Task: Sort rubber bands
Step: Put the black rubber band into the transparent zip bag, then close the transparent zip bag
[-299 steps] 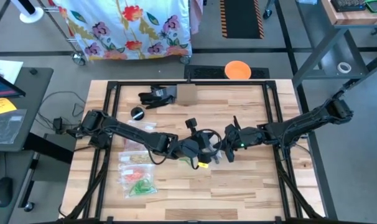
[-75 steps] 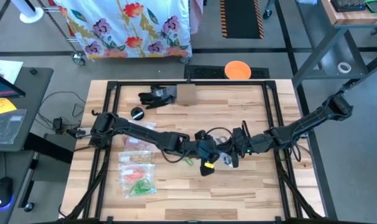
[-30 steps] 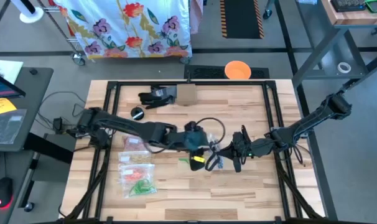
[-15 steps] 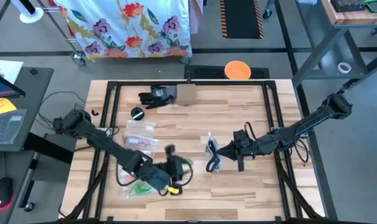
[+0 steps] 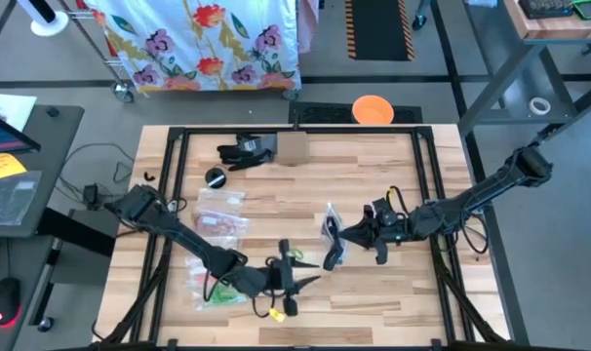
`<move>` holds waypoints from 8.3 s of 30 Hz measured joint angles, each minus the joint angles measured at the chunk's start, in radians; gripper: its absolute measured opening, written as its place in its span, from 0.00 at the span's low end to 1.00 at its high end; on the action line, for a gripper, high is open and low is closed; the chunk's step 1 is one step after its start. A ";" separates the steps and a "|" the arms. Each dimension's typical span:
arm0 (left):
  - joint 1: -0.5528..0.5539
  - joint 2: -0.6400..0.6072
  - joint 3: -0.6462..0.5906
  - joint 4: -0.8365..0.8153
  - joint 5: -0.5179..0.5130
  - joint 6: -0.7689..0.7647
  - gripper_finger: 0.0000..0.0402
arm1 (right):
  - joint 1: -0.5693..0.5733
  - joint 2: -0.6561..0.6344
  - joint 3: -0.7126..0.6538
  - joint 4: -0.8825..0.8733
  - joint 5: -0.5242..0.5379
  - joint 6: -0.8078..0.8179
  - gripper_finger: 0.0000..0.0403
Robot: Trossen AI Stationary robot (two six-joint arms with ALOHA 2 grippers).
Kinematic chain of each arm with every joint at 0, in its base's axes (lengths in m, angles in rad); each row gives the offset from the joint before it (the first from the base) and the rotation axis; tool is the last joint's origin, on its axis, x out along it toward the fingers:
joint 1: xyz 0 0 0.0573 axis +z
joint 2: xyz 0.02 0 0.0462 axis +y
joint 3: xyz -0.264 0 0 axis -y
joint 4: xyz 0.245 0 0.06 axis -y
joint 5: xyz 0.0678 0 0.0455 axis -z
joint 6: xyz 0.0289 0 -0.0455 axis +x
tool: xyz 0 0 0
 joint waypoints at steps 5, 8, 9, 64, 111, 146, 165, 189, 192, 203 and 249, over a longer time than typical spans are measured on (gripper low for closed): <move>-0.027 0.046 0.001 0.075 -0.183 0.060 0.27 | 0.000 0.000 0.000 0.002 0.005 0.002 0.00; -0.028 0.041 0.001 0.079 -0.191 0.042 0.27 | -0.001 0.000 0.000 0.003 0.006 0.002 0.00; -0.029 0.041 0.001 0.080 -0.190 0.030 0.27 | -0.004 0.000 0.000 0.004 0.006 0.002 0.00; 0.052 0.042 0.016 0.111 -0.025 0.231 0.12 | -0.035 0.003 0.000 0.010 -0.021 -0.051 0.00; 0.114 0.041 0.256 -0.153 -0.321 0.316 0.00 | 0.013 0.007 0.000 -0.001 -0.018 -0.059 0.00; 0.304 0.041 0.536 -0.765 0.286 -0.007 0.00 | 0.014 0.007 0.000 -0.005 -0.021 -0.059 0.00; 0.270 0.007 0.534 -0.814 0.105 0.049 0.45 | 0.014 0.007 0.000 -0.024 -0.025 -0.059 0.00; 0.160 -0.104 0.534 -1.100 0.329 -0.012 0.47 | 0.022 0.007 0.000 -0.022 -0.022 -0.059 0.00; 0.124 -0.132 0.517 -1.186 0.285 -0.055 0.47 | 0.051 0.007 0.000 -0.036 -0.027 -0.052 0.00; 0.121 -0.275 -0.041 -0.412 0.370 -0.055 0.41 | 0.184 0.021 0.000 -0.025 -0.054 -0.034 0.00; 0.409 0.014 0.026 0.238 1.245 -0.061 0.40 | 0.240 0.219 0.116 0.118 -0.122 0.047 0.00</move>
